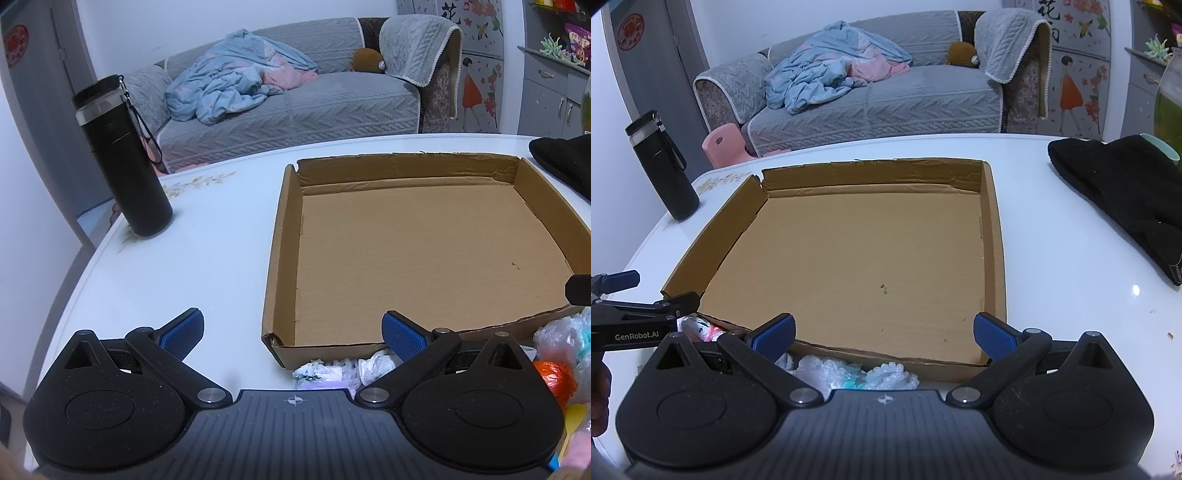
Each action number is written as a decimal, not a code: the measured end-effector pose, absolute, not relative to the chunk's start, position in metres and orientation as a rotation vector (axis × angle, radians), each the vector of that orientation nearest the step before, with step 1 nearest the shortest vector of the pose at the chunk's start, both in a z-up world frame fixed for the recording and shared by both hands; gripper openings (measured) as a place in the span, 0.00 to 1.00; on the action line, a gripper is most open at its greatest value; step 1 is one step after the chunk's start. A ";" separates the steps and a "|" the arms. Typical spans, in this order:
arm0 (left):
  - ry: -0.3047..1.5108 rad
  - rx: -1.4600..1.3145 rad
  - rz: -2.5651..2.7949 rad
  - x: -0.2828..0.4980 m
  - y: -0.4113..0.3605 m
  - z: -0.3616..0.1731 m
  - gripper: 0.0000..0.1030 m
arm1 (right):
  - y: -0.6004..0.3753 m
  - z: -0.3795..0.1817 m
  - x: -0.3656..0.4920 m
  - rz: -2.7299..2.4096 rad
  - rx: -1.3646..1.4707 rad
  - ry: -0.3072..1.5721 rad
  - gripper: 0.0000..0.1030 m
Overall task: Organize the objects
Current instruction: 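Move both tools toward the pile of bundles beside the cardboard tray, then grasp the white bundle with teal band with right gripper while left grasps lilac-wrapped bundle, then carry both bundles into the cardboard tray and open both grippers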
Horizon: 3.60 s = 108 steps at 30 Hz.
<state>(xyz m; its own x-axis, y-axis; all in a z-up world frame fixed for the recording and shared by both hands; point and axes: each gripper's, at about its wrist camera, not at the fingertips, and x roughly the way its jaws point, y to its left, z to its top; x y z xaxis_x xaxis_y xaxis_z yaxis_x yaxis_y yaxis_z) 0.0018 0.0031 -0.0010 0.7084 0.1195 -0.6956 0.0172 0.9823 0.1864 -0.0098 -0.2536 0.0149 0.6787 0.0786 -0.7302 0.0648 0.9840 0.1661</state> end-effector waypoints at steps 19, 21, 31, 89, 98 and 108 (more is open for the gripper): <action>0.816 0.181 -0.006 -0.010 0.014 0.016 1.00 | -0.272 0.033 -0.012 -0.005 0.153 0.821 1.00; 0.831 0.181 -0.005 -0.012 0.019 0.015 1.00 | -0.275 0.036 -0.016 0.004 0.142 0.824 1.00; 0.864 0.155 -0.052 -0.018 0.031 0.005 1.00 | -0.285 0.039 -0.029 -0.051 0.118 0.870 1.00; 0.965 0.069 -0.237 -0.020 0.033 -0.007 0.41 | -0.324 -0.010 -0.067 -0.056 0.154 0.991 0.26; 0.823 0.116 -0.241 -0.012 0.026 0.068 0.41 | -0.331 0.062 -0.061 0.008 0.143 0.853 0.26; 0.745 0.126 -0.319 0.083 -0.019 0.082 0.42 | -0.274 0.082 0.077 0.223 0.141 0.795 0.26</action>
